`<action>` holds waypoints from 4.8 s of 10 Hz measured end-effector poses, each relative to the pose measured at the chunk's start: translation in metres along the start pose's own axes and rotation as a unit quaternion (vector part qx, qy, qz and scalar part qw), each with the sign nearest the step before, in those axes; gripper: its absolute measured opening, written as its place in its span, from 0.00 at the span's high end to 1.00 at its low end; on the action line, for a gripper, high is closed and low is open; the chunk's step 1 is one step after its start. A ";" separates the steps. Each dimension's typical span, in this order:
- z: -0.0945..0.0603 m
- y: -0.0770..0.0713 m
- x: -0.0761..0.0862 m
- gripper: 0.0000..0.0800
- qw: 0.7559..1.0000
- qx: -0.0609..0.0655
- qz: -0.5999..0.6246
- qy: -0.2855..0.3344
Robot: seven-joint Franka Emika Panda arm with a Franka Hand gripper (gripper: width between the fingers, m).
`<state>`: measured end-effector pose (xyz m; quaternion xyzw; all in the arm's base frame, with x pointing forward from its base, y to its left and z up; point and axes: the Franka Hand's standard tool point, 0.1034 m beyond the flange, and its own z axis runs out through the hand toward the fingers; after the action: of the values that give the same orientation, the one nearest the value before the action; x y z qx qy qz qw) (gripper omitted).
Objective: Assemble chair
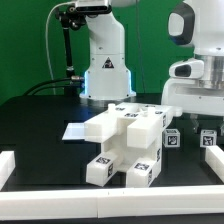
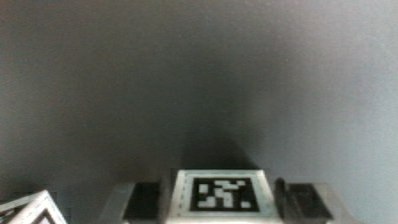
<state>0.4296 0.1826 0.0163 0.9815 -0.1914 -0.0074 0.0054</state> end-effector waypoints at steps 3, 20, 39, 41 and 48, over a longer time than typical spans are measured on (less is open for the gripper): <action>0.000 0.000 0.000 0.65 1.000 0.000 0.000 0.000; -0.132 0.052 0.069 0.65 0.996 0.040 -0.076 -0.013; -0.117 0.101 0.166 0.65 0.983 0.002 -0.186 0.001; -0.117 0.099 0.164 0.65 0.982 0.002 -0.188 0.002; -0.117 0.100 0.163 0.65 0.982 0.003 -0.189 0.006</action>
Offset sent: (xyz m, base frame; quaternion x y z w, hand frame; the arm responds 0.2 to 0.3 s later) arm 0.0000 0.0000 0.0000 0.0000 0.0000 0.0000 1.0000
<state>0.5453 0.0298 0.1327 1.0000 -0.0022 -0.0024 0.0021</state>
